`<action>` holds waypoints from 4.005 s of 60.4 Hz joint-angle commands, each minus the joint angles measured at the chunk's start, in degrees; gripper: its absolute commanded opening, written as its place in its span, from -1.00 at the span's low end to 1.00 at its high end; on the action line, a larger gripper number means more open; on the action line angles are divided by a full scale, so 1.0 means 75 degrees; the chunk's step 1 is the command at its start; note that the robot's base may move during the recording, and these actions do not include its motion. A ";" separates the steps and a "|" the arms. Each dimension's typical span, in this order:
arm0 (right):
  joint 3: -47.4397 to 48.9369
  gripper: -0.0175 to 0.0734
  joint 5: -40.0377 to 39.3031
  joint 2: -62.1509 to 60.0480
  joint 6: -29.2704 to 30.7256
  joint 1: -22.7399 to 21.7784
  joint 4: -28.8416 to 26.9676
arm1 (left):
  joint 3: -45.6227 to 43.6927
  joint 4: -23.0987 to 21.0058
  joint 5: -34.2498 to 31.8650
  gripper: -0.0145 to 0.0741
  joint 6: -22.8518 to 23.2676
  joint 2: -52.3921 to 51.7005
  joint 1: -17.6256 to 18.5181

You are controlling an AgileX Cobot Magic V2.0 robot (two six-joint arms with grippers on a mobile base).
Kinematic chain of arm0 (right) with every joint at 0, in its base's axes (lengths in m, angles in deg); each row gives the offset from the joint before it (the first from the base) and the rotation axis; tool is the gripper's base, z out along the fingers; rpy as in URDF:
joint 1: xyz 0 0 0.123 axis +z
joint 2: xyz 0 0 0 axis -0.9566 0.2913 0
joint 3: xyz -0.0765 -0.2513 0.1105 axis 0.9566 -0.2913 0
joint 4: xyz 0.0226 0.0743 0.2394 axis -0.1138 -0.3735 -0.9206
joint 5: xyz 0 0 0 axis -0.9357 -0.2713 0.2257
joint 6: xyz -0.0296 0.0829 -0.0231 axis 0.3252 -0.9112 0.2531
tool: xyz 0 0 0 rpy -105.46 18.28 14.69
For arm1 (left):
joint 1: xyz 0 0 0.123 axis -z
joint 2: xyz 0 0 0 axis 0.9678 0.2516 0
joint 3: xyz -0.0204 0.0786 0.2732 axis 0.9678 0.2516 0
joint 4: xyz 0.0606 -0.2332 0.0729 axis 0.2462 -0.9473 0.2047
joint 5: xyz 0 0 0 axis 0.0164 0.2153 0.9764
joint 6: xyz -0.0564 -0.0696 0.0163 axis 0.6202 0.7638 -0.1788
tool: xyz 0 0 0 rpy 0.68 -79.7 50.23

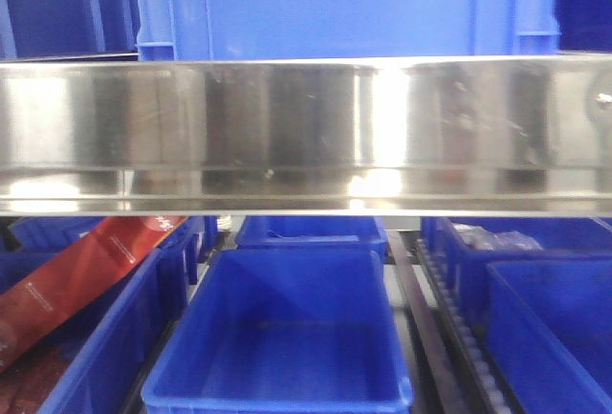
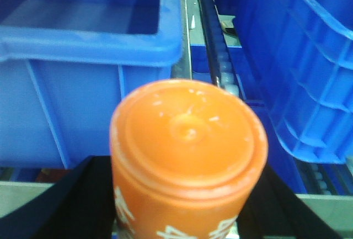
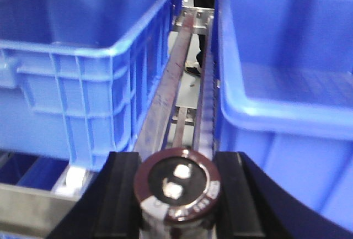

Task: Place cylindrical capacitor in blue bin on shelf

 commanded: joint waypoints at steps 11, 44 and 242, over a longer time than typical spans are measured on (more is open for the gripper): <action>0.0081 -0.95 -0.0191 -0.0032 0.0024 0.0002 0.0052 | 0.0000 -0.0015 -0.0142 -0.92 -0.0015 -0.0006 0.0060; 0.0081 -0.95 -0.0191 -0.0032 0.0024 0.0002 0.0052 | 0.0000 -0.0015 -0.0142 -0.92 -0.0015 -0.0006 0.0060; 0.0081 -0.95 -0.0293 -0.0032 0.0024 0.0002 -0.0326 | -0.6363 -0.0117 0.1829 -0.92 -0.1318 0.5269 0.3688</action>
